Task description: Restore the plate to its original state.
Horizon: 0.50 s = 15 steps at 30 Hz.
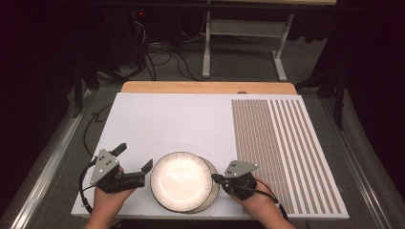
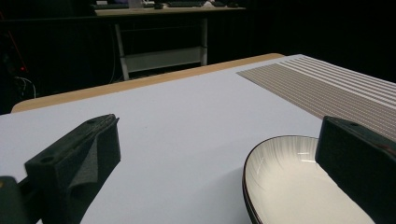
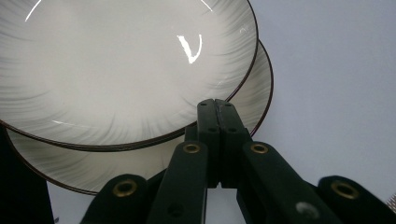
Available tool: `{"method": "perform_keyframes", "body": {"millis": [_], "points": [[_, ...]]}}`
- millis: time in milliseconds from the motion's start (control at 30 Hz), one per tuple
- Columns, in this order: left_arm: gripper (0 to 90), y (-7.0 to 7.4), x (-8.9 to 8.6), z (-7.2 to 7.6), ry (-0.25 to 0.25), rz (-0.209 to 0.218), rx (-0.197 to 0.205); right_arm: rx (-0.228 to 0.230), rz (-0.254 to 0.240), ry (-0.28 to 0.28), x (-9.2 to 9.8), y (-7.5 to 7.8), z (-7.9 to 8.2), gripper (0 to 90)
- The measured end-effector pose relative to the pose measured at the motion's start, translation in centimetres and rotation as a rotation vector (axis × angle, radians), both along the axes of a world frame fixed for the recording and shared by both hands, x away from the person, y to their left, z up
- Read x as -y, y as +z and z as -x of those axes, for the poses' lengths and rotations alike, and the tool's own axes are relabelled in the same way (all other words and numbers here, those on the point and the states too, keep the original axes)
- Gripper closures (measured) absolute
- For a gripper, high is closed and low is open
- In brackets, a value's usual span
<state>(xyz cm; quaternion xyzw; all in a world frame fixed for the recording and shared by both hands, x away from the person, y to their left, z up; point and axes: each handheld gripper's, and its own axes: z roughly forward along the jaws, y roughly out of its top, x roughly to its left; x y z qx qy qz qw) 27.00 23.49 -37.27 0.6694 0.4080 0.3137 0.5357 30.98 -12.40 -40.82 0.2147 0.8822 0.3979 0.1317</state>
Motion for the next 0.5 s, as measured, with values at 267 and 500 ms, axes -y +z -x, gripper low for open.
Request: {"method": "perform_keyframes", "body": {"millis": [267, 500], "points": [[0.9, 0.00, -0.02, 0.00, -0.001, -0.001, -0.001, -0.001, 0.003, -0.001, 0.12, 0.07, 0.00, 90.0], [0.9, -0.01, 0.01, -0.01, -0.001, -0.001, -0.002, 0.002, -0.003, -0.008, 0.28, 0.13, -0.01, 90.0]]}}
